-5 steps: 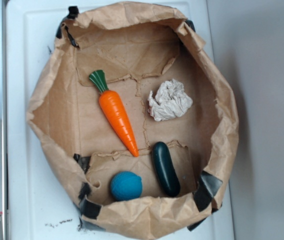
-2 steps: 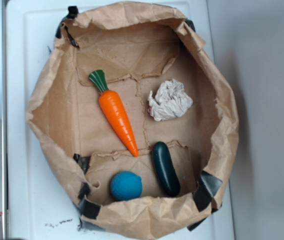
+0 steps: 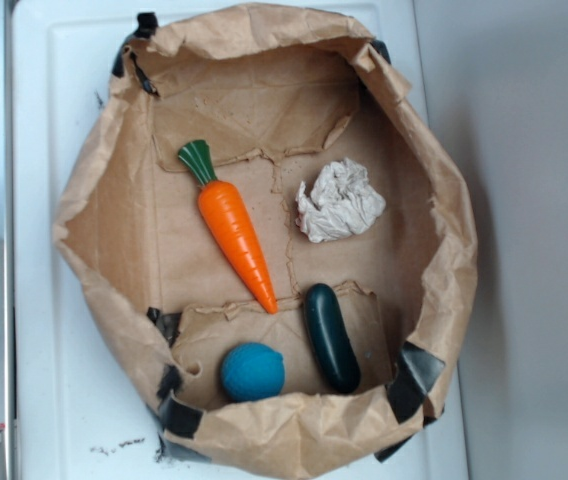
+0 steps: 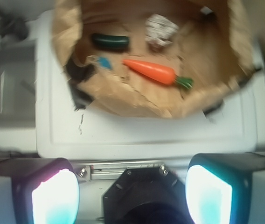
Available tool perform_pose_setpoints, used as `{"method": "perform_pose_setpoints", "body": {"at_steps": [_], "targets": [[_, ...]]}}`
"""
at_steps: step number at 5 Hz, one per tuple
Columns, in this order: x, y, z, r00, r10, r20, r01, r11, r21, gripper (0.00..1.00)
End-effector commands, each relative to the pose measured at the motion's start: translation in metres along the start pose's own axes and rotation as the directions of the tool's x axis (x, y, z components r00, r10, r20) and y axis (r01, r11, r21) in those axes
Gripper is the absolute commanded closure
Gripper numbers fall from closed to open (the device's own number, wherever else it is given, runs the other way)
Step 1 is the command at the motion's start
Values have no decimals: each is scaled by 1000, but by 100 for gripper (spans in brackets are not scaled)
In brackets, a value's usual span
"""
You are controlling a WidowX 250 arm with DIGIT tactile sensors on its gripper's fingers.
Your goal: Grab the carrot.
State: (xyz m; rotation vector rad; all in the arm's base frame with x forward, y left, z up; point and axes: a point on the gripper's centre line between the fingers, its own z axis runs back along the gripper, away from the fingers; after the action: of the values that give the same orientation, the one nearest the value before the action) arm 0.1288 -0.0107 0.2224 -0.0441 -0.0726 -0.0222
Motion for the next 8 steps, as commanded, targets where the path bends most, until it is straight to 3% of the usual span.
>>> {"method": "perform_pose_setpoints", "body": {"at_steps": [1, 3, 4, 5, 8], "targets": [[28, 3, 7, 998, -53, 31, 54, 998, -38, 0], [66, 14, 5, 998, -58, 35, 59, 998, -27, 0], [83, 32, -9, 998, -66, 21, 66, 998, -2, 0], [92, 54, -46, 987, -153, -49, 154, 988, 15, 0], [92, 54, -46, 987, -153, -49, 154, 988, 15, 0]]}}
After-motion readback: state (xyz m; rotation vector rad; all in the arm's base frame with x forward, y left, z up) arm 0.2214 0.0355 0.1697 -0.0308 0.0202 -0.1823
